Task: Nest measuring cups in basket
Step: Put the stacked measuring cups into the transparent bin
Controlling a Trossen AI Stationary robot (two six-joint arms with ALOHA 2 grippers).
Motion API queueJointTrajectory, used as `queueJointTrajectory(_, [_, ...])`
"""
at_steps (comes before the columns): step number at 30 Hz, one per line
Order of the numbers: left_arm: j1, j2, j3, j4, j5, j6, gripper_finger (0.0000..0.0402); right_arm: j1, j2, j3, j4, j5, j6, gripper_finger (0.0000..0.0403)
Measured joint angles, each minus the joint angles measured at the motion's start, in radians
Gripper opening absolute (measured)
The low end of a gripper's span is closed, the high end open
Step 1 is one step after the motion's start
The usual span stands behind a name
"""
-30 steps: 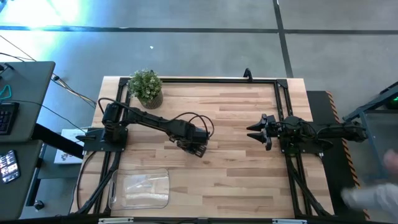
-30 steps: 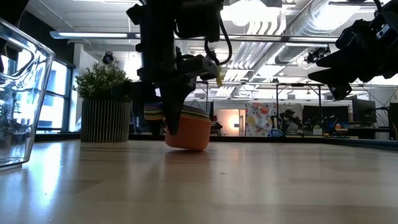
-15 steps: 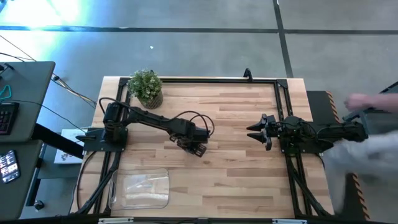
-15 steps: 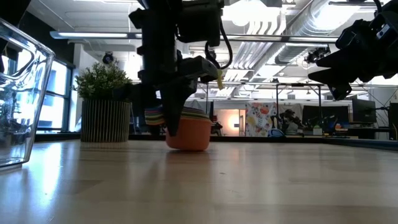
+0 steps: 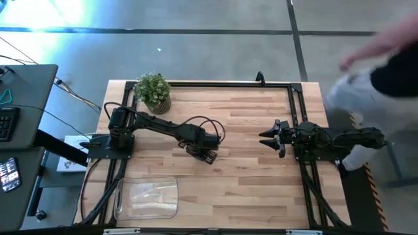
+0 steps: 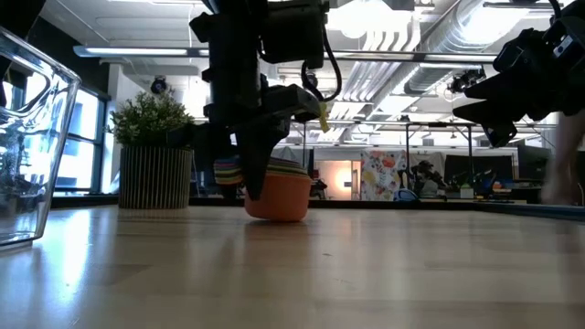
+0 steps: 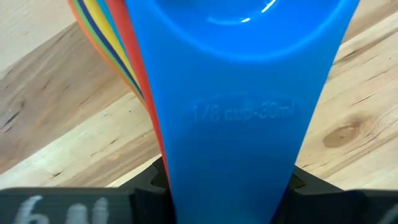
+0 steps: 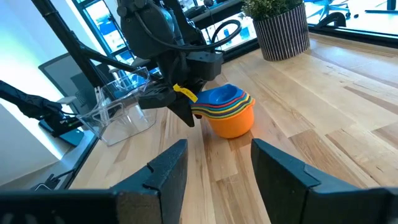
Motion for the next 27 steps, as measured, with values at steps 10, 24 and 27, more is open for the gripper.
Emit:
queueJointTrajectory(10, [-0.014,-0.008,0.0,-0.002,-0.027,0.026,0.0124,0.0,0.0,0.0,0.0,0.0,0.0,0.0169])
queueJointTrajectory(24, [-0.028,-0.018,0.0,-0.001,-0.042,0.073,0.0122,0.0,0.0,0.0,0.0,0.0,0.0,0.0169])
queueJointTrajectory(27, [-0.028,-0.018,0.0,0.0,-0.044,0.076,0.0122,0.0,0.0,0.0,0.0,0.0,0.0,0.0169])
